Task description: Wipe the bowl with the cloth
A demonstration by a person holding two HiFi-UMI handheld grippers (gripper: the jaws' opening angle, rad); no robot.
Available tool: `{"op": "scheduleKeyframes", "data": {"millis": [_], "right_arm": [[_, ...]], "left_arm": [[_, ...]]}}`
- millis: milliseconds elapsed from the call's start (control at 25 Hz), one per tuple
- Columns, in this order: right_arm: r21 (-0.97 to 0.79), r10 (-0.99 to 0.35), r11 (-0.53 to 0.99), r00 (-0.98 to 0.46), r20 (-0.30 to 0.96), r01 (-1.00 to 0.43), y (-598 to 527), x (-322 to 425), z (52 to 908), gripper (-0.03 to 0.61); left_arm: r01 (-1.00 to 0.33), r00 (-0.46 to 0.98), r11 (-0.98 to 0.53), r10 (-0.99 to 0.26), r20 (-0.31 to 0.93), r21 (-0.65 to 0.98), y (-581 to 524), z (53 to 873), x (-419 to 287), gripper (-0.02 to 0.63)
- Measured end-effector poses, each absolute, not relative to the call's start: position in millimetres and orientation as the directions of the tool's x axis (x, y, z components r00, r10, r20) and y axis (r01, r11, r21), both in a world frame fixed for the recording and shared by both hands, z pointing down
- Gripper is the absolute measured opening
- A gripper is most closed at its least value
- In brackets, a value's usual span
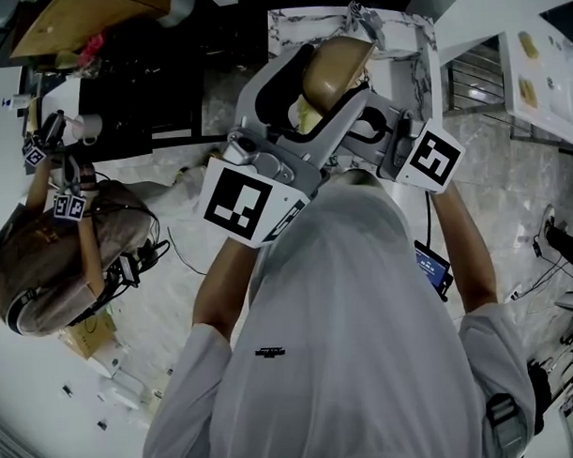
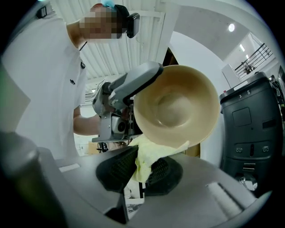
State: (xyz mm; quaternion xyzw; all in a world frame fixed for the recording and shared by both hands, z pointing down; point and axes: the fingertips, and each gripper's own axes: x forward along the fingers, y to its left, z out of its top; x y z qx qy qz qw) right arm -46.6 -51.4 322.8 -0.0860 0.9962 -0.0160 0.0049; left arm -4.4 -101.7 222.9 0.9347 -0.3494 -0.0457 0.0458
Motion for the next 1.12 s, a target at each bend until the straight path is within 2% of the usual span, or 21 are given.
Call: {"op": "scheduleKeyframes", "data": {"millis": [560,1120], "right_arm": [[-0.109,-0.141,0.984,-0.99,0.0,-0.14,-10.5,-47.3,329.1,0.04],[-0.132,-0.31,0.942,-0.951,0.017,-0.309,-35.4,-28.9,321.1,0.041]], "left_arm": [[-0.699,0.706,-0.694,-0.709,0.006,0.173,-107.5,254.4,-28.8,0.278],[-0.768,0.625,-0.613,-0.78,0.01,0.185,-112.6,259.4,-62.5,0.278]]}}
